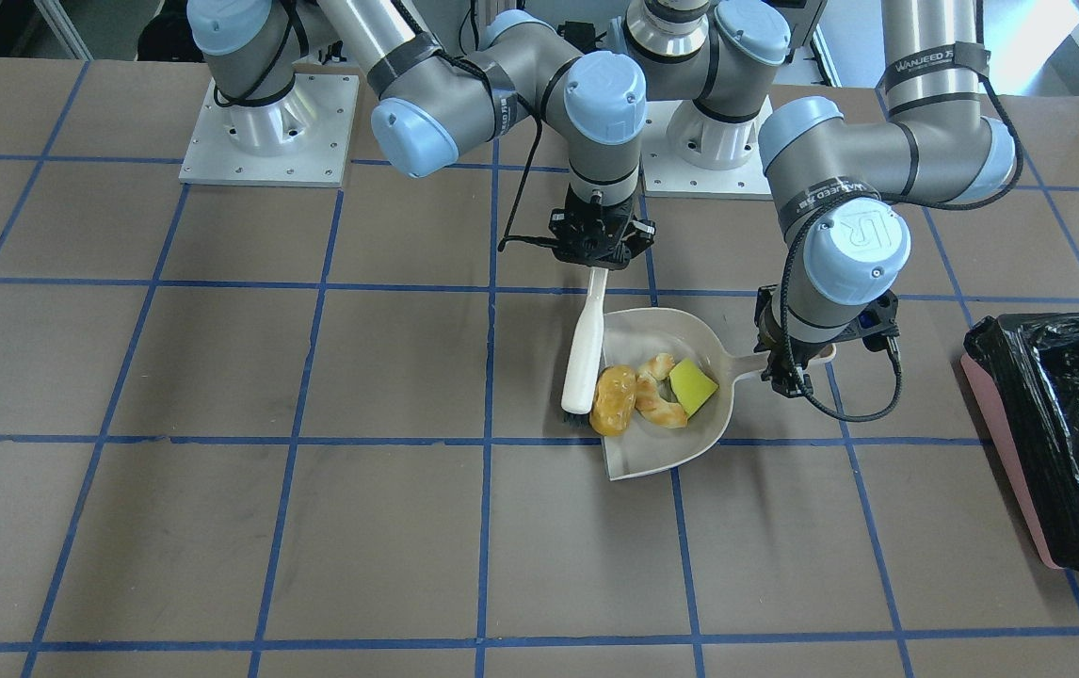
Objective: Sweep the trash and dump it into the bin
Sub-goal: 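Sweep the yellow item into the dustpan with the right gripper's brush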
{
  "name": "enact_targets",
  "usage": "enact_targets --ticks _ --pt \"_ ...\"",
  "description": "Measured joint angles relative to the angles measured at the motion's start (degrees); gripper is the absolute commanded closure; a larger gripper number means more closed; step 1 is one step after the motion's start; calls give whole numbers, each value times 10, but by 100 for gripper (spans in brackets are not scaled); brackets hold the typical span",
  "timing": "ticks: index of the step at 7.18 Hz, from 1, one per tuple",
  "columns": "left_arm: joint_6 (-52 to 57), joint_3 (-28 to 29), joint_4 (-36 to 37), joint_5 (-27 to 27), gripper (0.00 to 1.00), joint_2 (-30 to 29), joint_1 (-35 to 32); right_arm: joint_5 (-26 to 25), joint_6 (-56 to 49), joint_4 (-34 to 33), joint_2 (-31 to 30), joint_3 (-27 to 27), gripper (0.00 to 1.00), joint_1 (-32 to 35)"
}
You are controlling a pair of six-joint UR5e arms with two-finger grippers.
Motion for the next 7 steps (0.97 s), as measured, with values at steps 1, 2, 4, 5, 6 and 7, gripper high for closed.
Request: enact_targets --ticks 1,2,4,5,6,7 --pt "-4 0 0 -1 100 1 -8 -2 5 1 9 -14 83 6" --pt "-6 0 1 -3 100 1 -12 -6 4 5 12 -20 83 8" --pt "13 3 4 -17 100 3 -14 -12 2 28 3 -24 83 9" --pt "51 6 6 -43 100 4 -12 -10 0 35 -2 -25 83 10" --pt "95 10 11 -78 100 5 -7 -8 -2 37 -4 -29 83 11" --pt "128 13 20 -111 100 5 -2 -9 -9 44 -5 -37 83 11"
